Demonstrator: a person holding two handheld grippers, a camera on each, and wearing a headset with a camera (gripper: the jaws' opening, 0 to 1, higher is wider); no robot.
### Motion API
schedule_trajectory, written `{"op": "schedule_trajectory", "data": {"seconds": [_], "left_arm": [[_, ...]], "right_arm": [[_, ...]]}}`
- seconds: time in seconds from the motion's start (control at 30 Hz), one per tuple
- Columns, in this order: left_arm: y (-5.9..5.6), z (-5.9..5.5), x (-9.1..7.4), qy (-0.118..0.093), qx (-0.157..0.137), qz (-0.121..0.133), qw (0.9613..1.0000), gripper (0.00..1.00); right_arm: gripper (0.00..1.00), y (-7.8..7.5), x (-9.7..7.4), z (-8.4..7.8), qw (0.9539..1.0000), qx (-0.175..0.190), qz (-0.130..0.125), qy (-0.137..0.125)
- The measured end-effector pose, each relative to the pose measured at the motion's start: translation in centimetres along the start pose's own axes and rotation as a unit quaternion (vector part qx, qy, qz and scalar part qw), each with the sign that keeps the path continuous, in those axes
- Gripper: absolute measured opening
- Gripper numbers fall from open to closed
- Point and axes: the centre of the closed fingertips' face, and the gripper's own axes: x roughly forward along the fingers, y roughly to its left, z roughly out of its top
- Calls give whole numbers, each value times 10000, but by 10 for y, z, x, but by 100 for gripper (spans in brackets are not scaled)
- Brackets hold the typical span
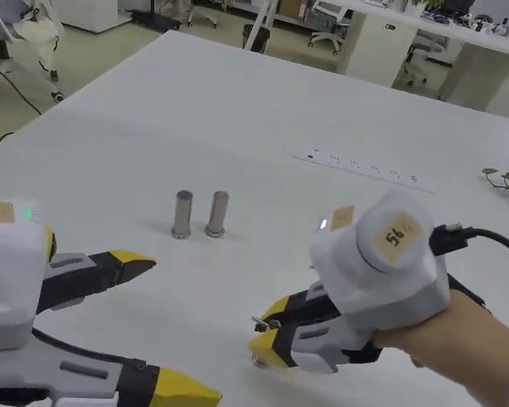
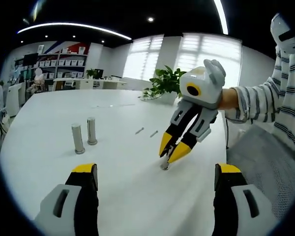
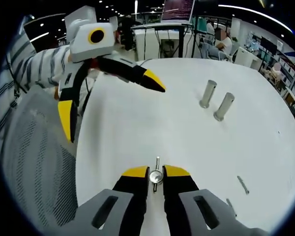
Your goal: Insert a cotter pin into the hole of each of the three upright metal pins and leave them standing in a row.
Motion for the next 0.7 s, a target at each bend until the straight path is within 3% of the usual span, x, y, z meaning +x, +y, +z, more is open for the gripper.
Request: {"op": "schedule_trajectory", "data": {"seconds": [0.27,0.37,0.5,0.6,0.7], "left_arm": [[5,-2,-9,-15,7,115,9999,99],[6,-2,-12,-25,-2,134,9999,99],[10,-6,-15,52,-43,180,9998,98],[12,-9,-18,108,-43,210,9997,99],[14,-10,-20,125,-57,240,9996,98]], "right_arm": [[11,2,0,0,9994,-268,151,139],[11,5,1,2,9983,-350,449,158],[11,0,3,13,9967,-563,589,31],[10,-5,4,18,9932,-936,693,-10],[10,-8,5,20,9916,-991,833,16]]}}
